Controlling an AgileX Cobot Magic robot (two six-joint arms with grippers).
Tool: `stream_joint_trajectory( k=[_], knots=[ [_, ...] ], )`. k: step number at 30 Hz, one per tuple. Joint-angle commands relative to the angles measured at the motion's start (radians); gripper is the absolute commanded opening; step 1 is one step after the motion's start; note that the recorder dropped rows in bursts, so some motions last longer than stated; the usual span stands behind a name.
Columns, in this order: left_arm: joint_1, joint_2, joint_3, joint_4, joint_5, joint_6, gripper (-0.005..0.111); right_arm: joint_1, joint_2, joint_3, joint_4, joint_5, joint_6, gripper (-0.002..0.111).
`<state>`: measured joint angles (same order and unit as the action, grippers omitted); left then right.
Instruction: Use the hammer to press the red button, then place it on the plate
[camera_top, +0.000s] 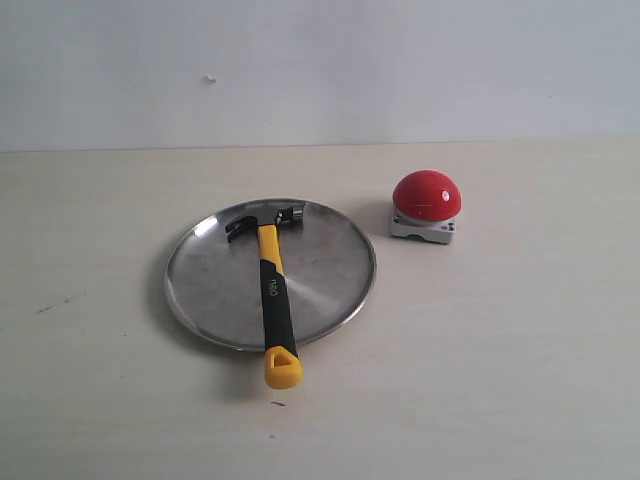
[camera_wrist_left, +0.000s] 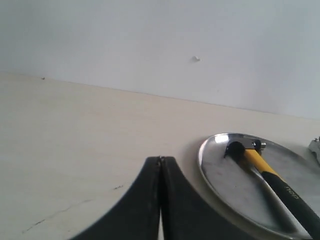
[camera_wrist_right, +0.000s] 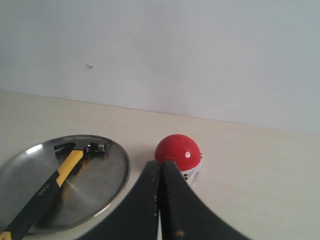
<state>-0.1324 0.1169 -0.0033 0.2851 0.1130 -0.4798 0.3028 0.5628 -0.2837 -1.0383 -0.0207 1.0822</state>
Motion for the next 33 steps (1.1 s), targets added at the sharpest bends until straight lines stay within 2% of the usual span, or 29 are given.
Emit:
stream_joint_trajectory(
  k=[1, 3, 5, 11, 17, 22, 33],
  knots=[
    [0.005, -0.004, 0.003, -0.110, -0.027, 0.172, 0.000, 0.000, -0.004, 0.007, 0.000, -0.011, 0.001, 0.000],
    [0.005, -0.004, 0.003, -0.140, -0.025, 0.289, 0.000, 0.000, -0.004, 0.007, 0.000, -0.011, 0.001, 0.000],
    [0.005, -0.004, 0.003, -0.130, -0.015, 0.324, 0.000, 0.000, -0.004, 0.007, 0.000, -0.011, 0.001, 0.000],
    [0.005, -0.013, 0.003, -0.130, 0.043, 0.319, 0.000, 0.000, -0.004, 0.007, 0.000, -0.011, 0.001, 0.000],
    [0.052, -0.117, 0.003, -0.130, 0.116, 0.268, 0.000, 0.000, -0.004, 0.007, 0.000, -0.011, 0.001, 0.000],
    [0.054, -0.117, 0.003, -0.084, 0.196, 0.321, 0.000, 0.000, -0.004, 0.007, 0.000, -0.011, 0.001, 0.000],
    [0.054, -0.117, 0.003, -0.084, 0.196, 0.321, 0.000, 0.000, -0.004, 0.007, 0.000, -0.011, 0.001, 0.000]
  ],
)
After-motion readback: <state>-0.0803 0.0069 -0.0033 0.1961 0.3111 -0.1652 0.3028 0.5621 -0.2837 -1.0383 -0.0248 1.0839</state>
